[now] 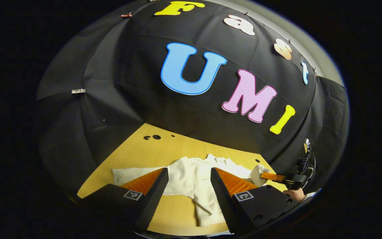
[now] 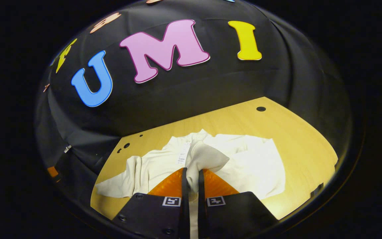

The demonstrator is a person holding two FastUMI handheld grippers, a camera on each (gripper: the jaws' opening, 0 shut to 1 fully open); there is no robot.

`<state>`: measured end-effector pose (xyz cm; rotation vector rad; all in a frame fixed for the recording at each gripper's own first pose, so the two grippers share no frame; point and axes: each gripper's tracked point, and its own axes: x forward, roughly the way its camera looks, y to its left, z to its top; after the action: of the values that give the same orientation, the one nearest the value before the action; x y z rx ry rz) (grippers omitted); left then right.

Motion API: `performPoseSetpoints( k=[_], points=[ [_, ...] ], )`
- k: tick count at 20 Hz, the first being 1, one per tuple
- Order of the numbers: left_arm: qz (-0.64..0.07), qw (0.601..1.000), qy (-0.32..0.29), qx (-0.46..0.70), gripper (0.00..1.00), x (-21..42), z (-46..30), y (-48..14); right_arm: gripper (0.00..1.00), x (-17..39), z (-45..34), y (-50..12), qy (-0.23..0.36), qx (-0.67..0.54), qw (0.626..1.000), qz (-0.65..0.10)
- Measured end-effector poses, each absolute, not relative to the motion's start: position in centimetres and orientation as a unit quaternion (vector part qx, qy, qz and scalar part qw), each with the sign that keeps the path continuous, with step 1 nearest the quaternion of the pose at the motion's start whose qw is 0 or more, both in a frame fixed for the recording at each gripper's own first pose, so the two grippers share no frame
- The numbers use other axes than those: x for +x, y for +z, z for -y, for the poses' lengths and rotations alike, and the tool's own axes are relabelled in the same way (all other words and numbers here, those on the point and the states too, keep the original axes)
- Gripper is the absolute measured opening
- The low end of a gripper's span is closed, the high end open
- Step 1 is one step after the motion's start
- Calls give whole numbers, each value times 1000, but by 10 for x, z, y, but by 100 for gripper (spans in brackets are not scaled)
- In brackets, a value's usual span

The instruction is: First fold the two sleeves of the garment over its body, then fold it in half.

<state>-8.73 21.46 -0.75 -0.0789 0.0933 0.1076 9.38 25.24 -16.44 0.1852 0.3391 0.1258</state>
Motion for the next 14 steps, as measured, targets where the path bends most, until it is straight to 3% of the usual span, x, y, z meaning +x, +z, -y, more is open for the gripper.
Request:
performPoseSetpoints(
  k=[14],
  points=[
    [-62,992,74,-84,85,-83,-287,-29,13,120,-307,-274,48,37,965,-256]
  ],
)
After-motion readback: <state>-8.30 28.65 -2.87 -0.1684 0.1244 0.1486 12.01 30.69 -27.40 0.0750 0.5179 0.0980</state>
